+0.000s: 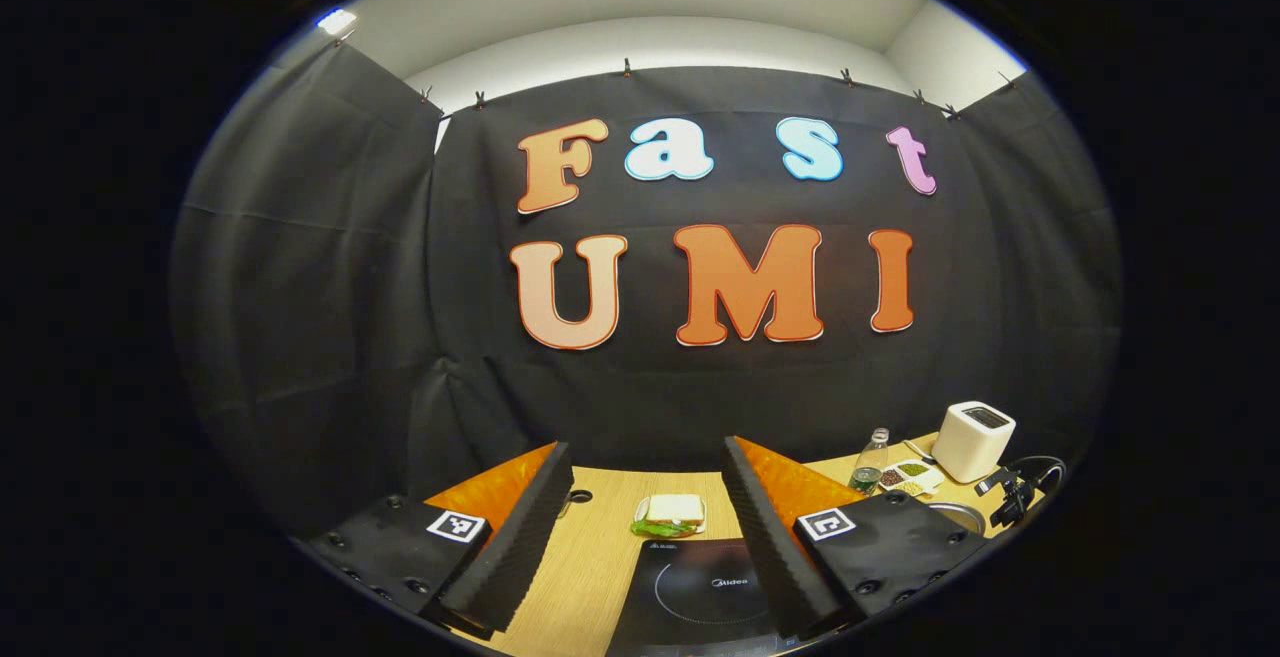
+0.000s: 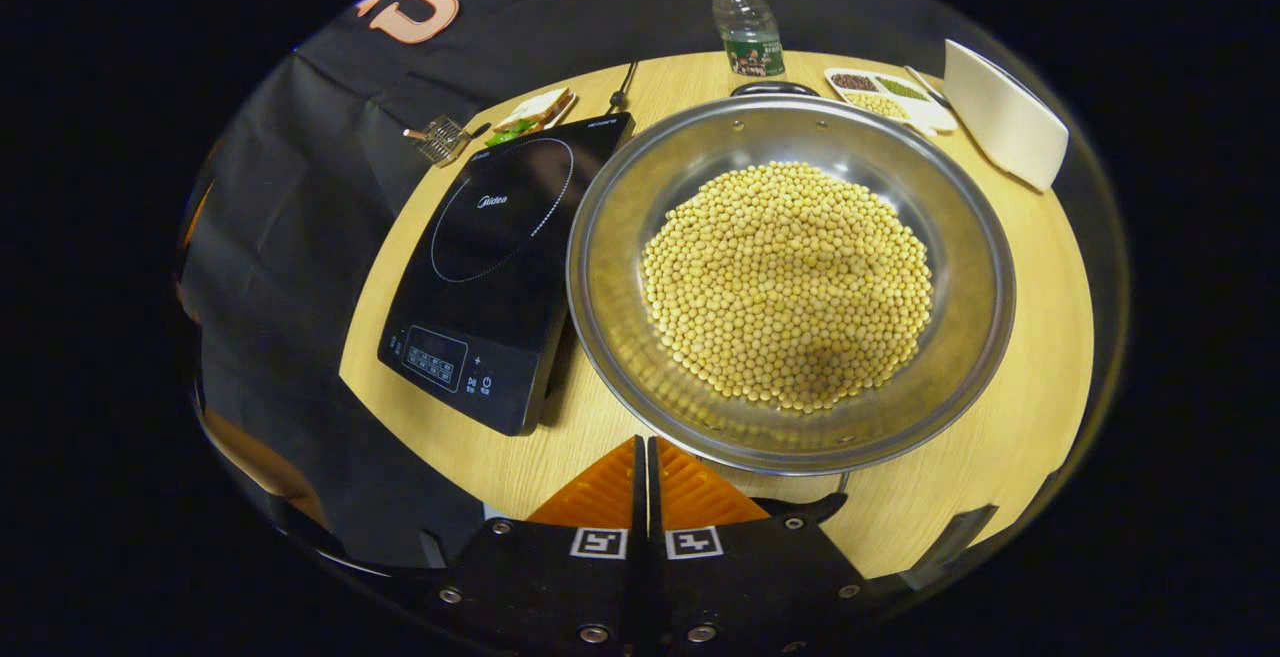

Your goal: First push the handle of the pot to place it horizontally, then grasp the pot with both hands and set it on the induction cooktop.

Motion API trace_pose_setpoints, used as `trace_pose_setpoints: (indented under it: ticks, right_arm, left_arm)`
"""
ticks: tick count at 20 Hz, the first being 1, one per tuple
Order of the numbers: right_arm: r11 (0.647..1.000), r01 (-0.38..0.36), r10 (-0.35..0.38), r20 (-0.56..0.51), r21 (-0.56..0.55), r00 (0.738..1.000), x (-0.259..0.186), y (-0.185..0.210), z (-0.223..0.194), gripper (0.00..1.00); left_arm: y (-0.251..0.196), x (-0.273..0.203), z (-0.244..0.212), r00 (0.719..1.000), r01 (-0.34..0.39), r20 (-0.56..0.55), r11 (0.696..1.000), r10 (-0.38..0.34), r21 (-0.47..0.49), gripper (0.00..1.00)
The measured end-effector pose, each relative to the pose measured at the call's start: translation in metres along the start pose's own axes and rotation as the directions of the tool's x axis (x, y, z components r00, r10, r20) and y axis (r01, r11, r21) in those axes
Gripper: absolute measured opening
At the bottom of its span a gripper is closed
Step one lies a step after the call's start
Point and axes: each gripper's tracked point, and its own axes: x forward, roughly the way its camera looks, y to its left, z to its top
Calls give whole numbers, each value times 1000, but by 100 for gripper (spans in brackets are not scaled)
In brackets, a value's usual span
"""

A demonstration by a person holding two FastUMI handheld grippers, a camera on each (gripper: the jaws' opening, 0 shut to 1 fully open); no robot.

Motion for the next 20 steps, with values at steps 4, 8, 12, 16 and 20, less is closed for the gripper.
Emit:
trace_pose_setpoints:
  ticks: [4,8,12,16,20]
  right_arm:
    - [1000,-21,21,-9,-5,1000,5,0,-4,0]
    - [1000,16,-15,-65,6,998,22,-12,-16,0]
    - [998,26,-23,-54,50,998,19,-32,-11,0]
    - [995,49,-46,-44,86,998,12,-52,-8,0]
    - [990,65,-61,-34,124,998,4,-68,-5,0]
  left_arm:
    - [-10,1,-1,1000,11,-9,1000,-11,4,99]
    - [-19,3,-5,1000,22,-23,1000,-22,5,97]
    - [-15,5,-8,1000,9,-30,1000,-8,19,99]
    - [-18,10,-9,999,11,-37,1000,-10,14,99]
    - [-21,15,-10,999,14,-43,1000,-13,13,99]
